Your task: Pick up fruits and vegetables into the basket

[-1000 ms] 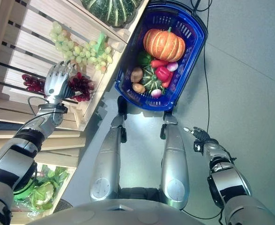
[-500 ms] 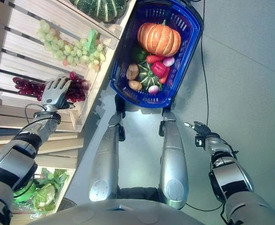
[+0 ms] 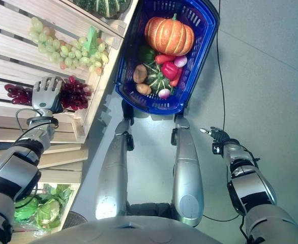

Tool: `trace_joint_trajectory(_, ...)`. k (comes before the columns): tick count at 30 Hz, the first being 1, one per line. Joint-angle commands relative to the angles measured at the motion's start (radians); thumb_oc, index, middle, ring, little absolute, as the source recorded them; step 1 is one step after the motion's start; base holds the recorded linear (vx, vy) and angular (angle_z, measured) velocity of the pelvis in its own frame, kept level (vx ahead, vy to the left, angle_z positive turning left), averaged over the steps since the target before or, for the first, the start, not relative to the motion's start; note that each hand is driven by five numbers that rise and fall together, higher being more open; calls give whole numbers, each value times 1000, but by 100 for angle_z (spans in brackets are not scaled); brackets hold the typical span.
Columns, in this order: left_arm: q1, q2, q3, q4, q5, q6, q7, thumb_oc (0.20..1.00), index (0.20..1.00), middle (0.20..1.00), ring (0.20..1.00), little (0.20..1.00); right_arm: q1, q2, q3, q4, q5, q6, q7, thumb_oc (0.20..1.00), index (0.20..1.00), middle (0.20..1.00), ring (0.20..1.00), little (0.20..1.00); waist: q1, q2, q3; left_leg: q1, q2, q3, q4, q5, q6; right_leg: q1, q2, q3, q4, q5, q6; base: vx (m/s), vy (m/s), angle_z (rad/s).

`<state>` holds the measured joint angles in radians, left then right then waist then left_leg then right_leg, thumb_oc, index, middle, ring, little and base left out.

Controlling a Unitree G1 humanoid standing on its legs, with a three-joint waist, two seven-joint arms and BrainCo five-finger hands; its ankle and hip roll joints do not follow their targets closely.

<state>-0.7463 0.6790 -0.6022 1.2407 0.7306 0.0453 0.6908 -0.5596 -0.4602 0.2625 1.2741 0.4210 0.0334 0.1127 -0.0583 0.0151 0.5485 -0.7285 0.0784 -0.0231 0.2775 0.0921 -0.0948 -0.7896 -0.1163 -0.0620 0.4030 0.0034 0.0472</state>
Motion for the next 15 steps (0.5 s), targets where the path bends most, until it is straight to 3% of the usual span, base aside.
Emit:
trace_joint_trajectory(1, 16, 17, 49, 72, 26, 52, 42, 1000, 1000, 1000, 1000, 1000, 53, -34, 42, 5, 16, 13, -4, 1000, 1000, 1000, 1000, 1000, 16, -25, -28, -50, -51, 12, 95, -66, 48, 20, 64, -41, 45, -64, -33, 0, 0, 0)
trace_joint_trajectory(10, -11, -3, 28, 71, 71, 29, 70, 1000, 1000, 1000, 1000, 1000, 36, -24, 53, 6, 25, 16, -5, 1000, 1000, 1000, 1000, 1000, 16, -36, -28, -69, -52, 10, 101, -66, 46, 3, 69, -40, 48, -61, -31, 0, 0, 0)
trace_joint_trajectory(15, -29, -16, 1, 70, 73, 3, 32, 1000, 1000, 1000, 1000, 1000, 34, -17, 54, 7, 28, 9, -6, 1000, 1000, 1000, 1000, 1000, 13, -40, -28, -75, -53, 9, 106, -69, 45, -2, 69, -39, 51, -61, -29, 0, 0, 0)
